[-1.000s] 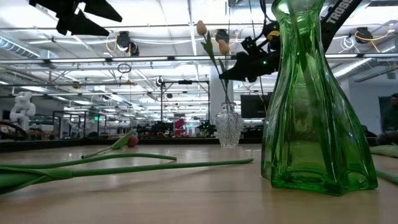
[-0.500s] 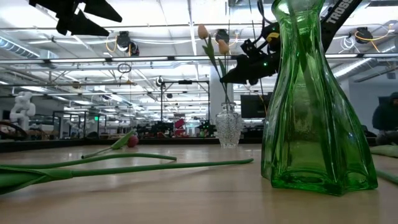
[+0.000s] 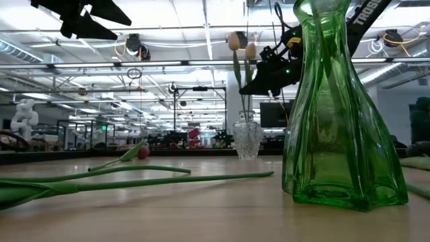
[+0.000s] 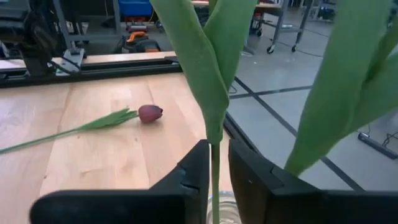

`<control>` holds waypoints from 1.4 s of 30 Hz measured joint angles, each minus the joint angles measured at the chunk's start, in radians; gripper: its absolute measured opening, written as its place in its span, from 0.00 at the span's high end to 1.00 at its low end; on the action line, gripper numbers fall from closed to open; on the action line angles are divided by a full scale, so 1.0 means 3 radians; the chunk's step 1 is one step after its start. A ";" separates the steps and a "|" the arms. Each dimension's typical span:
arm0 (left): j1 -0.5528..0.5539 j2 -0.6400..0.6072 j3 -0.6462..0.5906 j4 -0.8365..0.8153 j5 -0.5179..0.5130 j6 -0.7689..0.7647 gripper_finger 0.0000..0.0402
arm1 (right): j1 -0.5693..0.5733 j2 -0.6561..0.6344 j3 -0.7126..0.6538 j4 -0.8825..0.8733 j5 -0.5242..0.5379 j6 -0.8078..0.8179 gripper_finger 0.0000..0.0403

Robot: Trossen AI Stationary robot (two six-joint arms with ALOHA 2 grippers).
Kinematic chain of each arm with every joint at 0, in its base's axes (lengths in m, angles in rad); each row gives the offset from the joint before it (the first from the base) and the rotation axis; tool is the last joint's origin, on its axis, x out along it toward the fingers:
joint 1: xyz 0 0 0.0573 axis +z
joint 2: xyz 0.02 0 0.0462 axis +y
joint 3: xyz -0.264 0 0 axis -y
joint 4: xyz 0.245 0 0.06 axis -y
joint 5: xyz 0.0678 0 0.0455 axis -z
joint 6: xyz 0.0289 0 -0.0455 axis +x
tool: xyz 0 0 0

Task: Sort flowers into vase by color
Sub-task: Put the left red tulip into the green flower vase

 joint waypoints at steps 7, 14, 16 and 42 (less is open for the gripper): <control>0.0000 0.0001 0.0000 0.0009 0.0000 -0.0024 0.04 | 0.0001 -0.0300 -0.0001 -0.0282 0.0012 0.0021 0.81; 0.0000 0.0000 0.0000 0.0007 0.0119 -0.0027 0.04 | -0.0001 -0.0482 -0.0001 -0.0741 0.0378 -0.0009 0.77; 0.0000 0.0001 0.0000 0.0008 0.0127 -0.0028 0.04 | -0.0001 -0.0482 -0.0001 -0.0831 0.0381 0.0031 0.75; 0.0125 0.0085 0.0010 0.1547 -0.0243 0.0951 0.04 | -0.0013 -0.1972 0.0001 -0.3327 0.0702 0.1744 0.97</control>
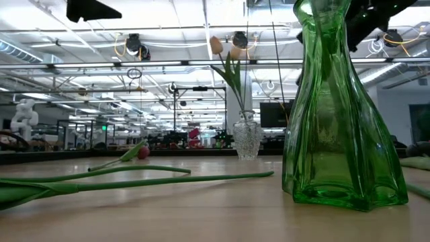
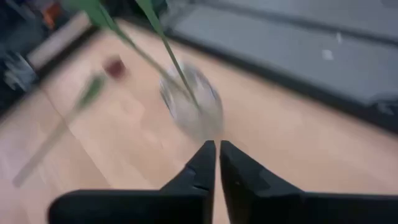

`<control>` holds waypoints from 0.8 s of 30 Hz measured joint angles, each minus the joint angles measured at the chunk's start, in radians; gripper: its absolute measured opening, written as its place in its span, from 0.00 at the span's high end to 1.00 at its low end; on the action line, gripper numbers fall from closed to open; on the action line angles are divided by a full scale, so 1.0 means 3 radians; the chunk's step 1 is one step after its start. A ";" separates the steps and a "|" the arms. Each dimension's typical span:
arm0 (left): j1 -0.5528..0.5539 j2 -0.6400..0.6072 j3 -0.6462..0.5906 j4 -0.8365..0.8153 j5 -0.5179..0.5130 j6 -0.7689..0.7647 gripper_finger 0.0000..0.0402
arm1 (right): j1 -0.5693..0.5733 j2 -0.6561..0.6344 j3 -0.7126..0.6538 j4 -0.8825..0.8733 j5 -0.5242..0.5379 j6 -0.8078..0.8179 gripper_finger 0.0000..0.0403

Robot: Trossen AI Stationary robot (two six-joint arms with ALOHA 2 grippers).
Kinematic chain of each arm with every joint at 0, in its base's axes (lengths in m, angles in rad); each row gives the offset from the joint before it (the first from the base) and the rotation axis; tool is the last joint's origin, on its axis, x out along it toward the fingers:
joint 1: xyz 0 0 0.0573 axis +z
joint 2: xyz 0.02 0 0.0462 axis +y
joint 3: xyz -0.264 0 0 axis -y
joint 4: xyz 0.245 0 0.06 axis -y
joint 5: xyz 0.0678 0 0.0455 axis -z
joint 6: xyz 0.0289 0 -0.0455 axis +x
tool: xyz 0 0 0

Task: Sort flowers into vase by color
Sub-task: Put the left red tulip into the green flower vase

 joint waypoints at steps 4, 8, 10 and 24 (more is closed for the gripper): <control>0.0204 0.0244 0.0167 0.0040 -0.0035 -0.0031 0.04 | 0.0000 0.0018 0.0000 -0.0428 -0.0007 -0.0008 0.99; 0.0452 0.0657 0.0427 -0.0007 -0.0005 -0.0352 0.04 | 0.0000 0.0038 0.0000 -0.0606 -0.0009 -0.0187 0.99; 0.0570 0.0855 0.0580 -0.0125 0.0119 -0.0588 0.04 | 0.0000 0.0038 0.0000 -0.0633 -0.0008 -0.0265 0.99; 0.1649 0.1831 0.1477 -0.3076 0.2170 -0.3342 0.04 | 0.0000 0.0039 0.0000 -0.0633 -0.0018 -0.0538 1.00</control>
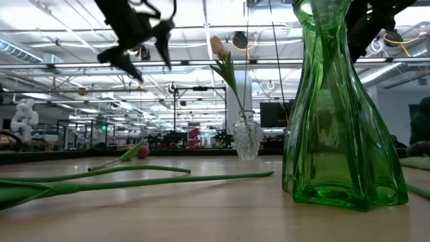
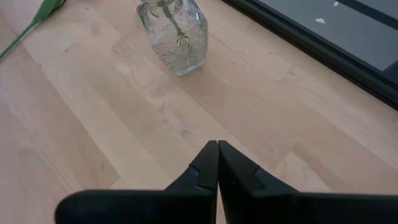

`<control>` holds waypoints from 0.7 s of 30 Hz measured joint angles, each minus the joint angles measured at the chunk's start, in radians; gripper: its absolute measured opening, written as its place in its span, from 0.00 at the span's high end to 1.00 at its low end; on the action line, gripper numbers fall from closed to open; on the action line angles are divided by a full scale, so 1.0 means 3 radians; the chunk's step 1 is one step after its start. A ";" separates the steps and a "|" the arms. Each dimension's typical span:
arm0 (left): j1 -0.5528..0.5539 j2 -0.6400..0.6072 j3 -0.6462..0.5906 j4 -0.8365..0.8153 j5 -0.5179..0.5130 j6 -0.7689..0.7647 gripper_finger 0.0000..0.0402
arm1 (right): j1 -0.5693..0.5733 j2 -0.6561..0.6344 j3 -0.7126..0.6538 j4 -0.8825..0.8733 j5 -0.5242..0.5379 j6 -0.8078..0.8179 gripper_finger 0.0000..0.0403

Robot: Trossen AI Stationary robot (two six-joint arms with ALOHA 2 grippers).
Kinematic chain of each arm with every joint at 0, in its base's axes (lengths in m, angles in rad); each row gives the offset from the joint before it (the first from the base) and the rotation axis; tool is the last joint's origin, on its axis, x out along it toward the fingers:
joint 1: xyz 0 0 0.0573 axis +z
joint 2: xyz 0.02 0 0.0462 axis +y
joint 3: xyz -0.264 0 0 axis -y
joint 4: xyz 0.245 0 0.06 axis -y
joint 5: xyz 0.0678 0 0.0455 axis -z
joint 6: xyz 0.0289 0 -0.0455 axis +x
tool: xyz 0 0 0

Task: Sort flowers into vase by color
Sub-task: Put the left red tulip into the green flower vase

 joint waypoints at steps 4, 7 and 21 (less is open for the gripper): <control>0.0222 0.0164 -0.0017 -0.0497 0.0528 -0.0261 0.04 | 0.0001 0.0000 0.0000 0.0000 0.0000 -0.0043 1.00; 0.0297 0.0327 -0.0028 -0.0650 0.0632 -0.0349 0.04 | 0.0000 0.0000 0.0000 0.0000 0.0000 -0.0075 1.00; 0.0471 0.1148 -0.0031 -0.0693 0.0975 -0.0350 0.04 | 0.0000 0.0000 0.0000 0.0000 0.0000 -0.0069 1.00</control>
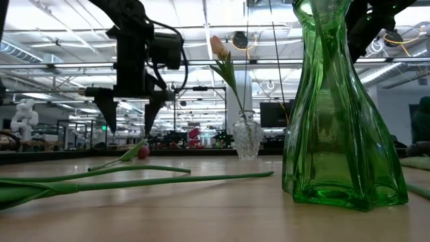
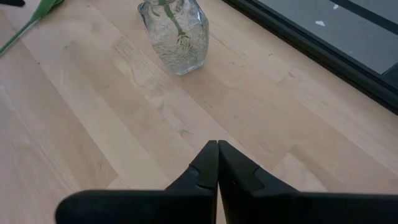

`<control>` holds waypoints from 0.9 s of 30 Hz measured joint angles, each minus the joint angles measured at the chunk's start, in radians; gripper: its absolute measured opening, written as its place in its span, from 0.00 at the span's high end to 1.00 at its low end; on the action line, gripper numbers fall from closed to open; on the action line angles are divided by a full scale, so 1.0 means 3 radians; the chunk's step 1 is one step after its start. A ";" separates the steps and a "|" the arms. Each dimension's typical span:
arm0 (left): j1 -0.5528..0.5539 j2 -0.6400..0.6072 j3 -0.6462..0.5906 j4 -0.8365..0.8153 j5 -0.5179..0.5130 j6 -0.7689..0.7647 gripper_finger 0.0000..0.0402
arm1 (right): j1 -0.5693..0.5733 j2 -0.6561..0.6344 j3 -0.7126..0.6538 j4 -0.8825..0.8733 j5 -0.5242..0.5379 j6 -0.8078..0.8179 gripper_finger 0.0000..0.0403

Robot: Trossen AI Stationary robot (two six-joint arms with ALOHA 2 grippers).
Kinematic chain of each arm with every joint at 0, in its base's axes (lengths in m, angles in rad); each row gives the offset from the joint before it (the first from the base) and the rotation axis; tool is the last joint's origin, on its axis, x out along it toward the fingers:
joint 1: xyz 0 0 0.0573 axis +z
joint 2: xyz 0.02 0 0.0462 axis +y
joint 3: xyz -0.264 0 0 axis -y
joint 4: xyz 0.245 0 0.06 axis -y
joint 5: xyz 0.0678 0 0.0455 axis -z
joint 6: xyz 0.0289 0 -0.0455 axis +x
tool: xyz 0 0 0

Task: Sort flowers into vase by color
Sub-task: Put the left red tulip into the green flower vase

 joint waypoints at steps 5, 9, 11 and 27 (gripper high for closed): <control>0.0026 0.0188 -0.0005 -0.0094 0.0009 -0.0085 0.04 | 0.0000 0.0000 0.0000 -0.0004 0.0000 0.0006 1.00; 0.0070 0.0310 -0.0053 -0.0084 0.0080 -0.0093 0.04 | 0.0000 0.0000 0.0000 -0.0004 0.0000 0.0006 1.00; 0.0070 0.0359 -0.0089 -0.0063 0.0087 -0.0089 0.04 | 0.0001 0.0000 0.0000 -0.0004 0.0000 0.0005 1.00; 0.0029 0.0455 -0.0258 0.0171 0.0181 0.0110 0.04 | 0.0000 0.0000 0.0000 0.0004 0.0000 -0.0003 1.00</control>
